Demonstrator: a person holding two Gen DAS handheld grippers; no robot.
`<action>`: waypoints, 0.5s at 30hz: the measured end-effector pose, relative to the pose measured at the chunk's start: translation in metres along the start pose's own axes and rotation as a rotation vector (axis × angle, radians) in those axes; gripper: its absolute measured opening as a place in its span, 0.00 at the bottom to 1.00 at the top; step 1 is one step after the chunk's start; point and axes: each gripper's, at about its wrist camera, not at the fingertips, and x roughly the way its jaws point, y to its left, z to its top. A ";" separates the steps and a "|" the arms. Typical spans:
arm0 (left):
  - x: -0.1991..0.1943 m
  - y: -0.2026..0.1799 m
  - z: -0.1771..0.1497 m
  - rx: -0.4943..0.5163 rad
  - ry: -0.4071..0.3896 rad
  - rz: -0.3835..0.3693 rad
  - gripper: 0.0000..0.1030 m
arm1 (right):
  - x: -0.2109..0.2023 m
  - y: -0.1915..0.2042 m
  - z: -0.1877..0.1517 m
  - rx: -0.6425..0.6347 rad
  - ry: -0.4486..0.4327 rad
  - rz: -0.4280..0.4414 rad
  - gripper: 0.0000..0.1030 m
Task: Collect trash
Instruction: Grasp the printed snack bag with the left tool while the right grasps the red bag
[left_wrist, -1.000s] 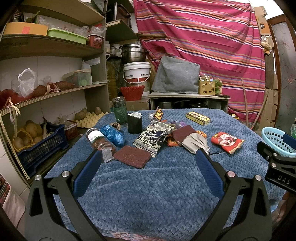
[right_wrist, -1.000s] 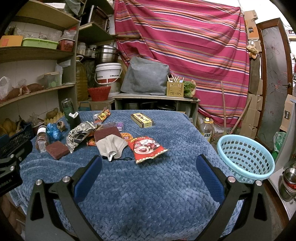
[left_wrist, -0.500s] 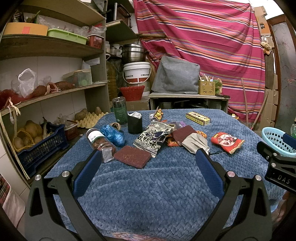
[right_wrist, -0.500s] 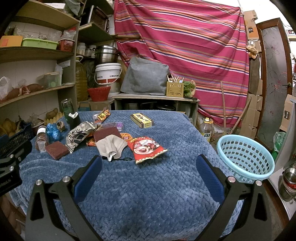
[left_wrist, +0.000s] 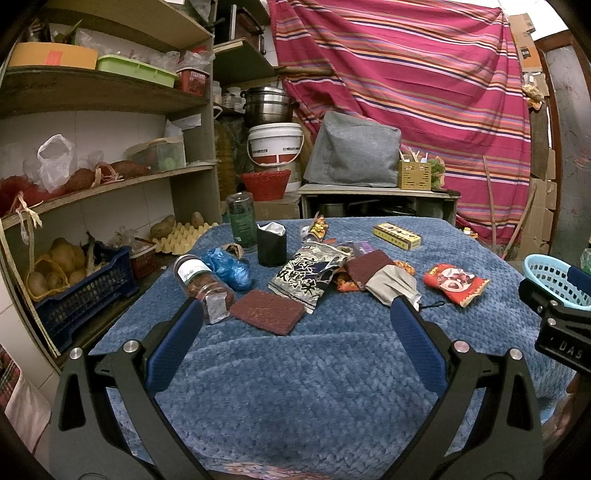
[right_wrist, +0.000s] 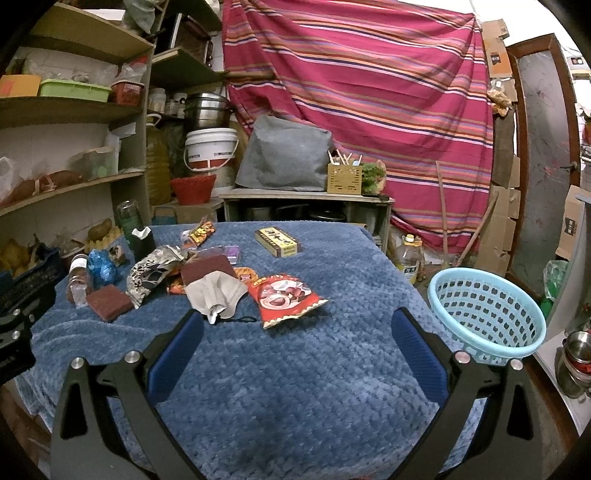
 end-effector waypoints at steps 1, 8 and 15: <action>-0.006 0.001 0.001 0.000 0.000 0.002 0.95 | 0.001 -0.001 -0.001 0.001 -0.001 -0.002 0.96; 0.005 0.004 0.002 -0.009 0.028 0.010 0.95 | 0.017 -0.011 0.008 0.010 0.009 -0.022 0.96; 0.025 0.005 0.017 -0.017 0.055 0.007 0.95 | 0.045 -0.016 0.023 0.021 0.053 0.003 0.96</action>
